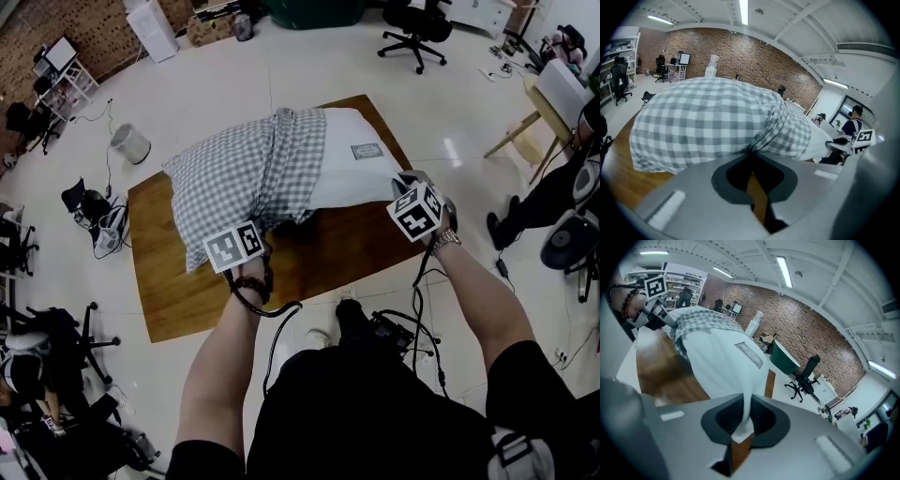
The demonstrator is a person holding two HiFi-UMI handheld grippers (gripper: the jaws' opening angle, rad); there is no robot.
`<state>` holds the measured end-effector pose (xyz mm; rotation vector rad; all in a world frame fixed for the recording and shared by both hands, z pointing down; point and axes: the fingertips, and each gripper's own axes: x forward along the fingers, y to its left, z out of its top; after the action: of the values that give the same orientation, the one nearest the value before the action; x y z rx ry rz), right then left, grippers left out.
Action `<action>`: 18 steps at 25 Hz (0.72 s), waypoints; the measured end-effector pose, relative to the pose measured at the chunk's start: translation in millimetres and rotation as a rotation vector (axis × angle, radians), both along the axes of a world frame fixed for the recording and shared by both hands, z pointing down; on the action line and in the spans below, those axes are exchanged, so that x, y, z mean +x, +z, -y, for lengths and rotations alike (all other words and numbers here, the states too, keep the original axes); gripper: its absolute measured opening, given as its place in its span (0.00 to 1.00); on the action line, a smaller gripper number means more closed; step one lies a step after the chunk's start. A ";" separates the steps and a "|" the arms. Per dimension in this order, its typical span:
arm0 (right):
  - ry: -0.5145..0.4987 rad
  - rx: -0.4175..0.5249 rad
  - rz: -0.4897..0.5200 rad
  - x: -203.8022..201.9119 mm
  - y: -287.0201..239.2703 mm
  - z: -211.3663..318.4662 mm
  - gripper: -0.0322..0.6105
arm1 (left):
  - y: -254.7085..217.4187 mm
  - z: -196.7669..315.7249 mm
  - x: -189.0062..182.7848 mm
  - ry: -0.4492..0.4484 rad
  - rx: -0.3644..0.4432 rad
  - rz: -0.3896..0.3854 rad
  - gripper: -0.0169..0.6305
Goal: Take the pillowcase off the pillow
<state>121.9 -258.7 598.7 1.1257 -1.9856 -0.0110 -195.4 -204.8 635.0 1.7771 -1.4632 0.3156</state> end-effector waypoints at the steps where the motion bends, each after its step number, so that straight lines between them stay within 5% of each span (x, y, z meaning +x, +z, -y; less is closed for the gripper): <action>1: 0.008 -0.007 0.004 5.7 2.0 0.3 0.09 | 1.7 -0.2 -3.4 -0.014 0.000 -0.001 0.03; 5: 0.026 -0.028 0.010 7.3 12.2 -16.9 0.09 | 6.2 -17.6 -15.6 -0.021 -0.004 0.013 0.03; 9: 0.015 -0.042 0.010 -4.5 14.7 -36.0 0.11 | -5.6 -38.2 -1.3 0.072 -0.024 0.058 0.04; 13: -0.012 -0.062 0.034 -23.6 9.9 -61.0 0.30 | -13.7 -60.0 8.9 0.157 -0.015 0.069 0.05; 18: -0.034 -0.060 0.079 -27.4 -16.9 -83.1 0.37 | -52.6 -72.4 35.4 0.239 0.047 0.079 0.11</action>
<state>94.5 -175.6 581.7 1.0683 -2.0615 0.0756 -160.0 -132.4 582.4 2.0017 -1.3222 0.4819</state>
